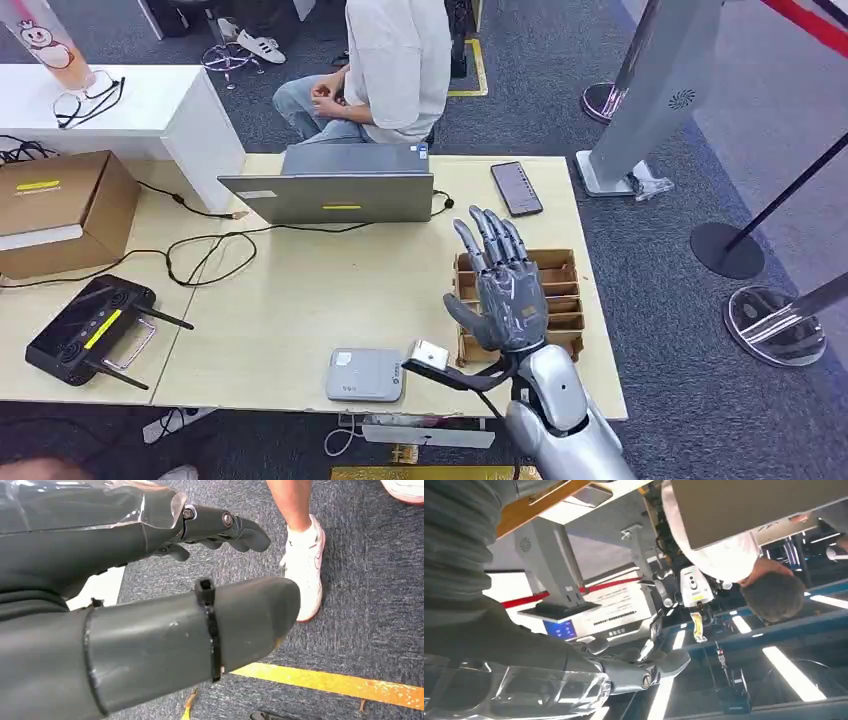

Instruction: Pass the card to the sensor for recognition and then transmit it.

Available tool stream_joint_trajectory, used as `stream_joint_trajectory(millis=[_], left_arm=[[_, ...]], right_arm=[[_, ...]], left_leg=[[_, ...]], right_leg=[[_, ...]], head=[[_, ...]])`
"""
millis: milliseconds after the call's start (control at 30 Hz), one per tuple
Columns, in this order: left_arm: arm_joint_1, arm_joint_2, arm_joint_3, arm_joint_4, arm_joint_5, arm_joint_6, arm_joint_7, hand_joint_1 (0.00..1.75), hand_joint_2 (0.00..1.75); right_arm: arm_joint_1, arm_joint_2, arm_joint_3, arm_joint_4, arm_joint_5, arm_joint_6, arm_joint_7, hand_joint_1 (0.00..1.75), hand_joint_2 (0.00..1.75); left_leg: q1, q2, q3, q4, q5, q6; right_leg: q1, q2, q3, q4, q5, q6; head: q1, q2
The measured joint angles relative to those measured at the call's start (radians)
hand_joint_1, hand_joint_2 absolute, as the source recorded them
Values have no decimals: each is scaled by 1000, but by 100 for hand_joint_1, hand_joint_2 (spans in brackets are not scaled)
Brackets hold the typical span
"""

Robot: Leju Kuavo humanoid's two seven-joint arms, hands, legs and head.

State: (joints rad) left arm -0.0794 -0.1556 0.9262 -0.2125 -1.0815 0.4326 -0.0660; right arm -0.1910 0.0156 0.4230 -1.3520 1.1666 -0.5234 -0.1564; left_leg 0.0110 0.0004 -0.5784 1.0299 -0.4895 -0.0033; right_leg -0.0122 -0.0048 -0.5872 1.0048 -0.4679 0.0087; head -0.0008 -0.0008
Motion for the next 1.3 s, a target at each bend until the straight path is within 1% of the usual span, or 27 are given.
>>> stream_joint_trajectory(millis=[167,333,467,700,800,933,1100,1300], left_arm=[[3,0,0,0,-7,0,0,0,0],[3,0,0,0,-9,-2,-3,0,0],[3,0,0,0,-13,-2,-3,0,0],[3,0,0,0,-21,-10,1,0,0],[3,0,0,0,-24,-12,1,0,0],[3,0,0,0,-24,-16,2,0,0],[3,0,0,0,-24,-18,6,0,0],[3,0,0,0,-24,-18,14,0,0]], right_arm=[[19,-11,-11,-1,27,31,10,0,175],[18,-18,-15,-1,58,90,22,0,175],[4,-23,-15,-8,90,199,48,0,175],[-40,-46,-14,-48,90,387,83,0,175],[-55,-58,-13,-61,101,438,94,0,175],[-77,-72,-8,-73,105,486,109,0,175],[-106,-88,-5,-79,121,525,130,0,175],[-123,-107,-3,-79,121,541,158,0,175]], left_leg=[[0,0,0,0,0,0],[0,0,0,0,0,0],[0,0,0,0,0,0],[0,0,0,0,0,0],[0,0,0,0,0,0],[0,0,0,0,0,0],[0,0,0,0,0,0],[0,0,0,0,0,0]], right_leg=[[0,0,0,0,0,0],[0,0,0,0,0,0],[0,0,0,0,0,0],[0,0,0,0,0,0],[0,0,0,0,0,0],[0,0,0,0,0,0],[0,0,0,0,0,0],[0,0,0,0,0,0]], head=[[0,0],[0,0],[0,0],[0,0],[0,0],[0,0],[0,0],[0,0]])
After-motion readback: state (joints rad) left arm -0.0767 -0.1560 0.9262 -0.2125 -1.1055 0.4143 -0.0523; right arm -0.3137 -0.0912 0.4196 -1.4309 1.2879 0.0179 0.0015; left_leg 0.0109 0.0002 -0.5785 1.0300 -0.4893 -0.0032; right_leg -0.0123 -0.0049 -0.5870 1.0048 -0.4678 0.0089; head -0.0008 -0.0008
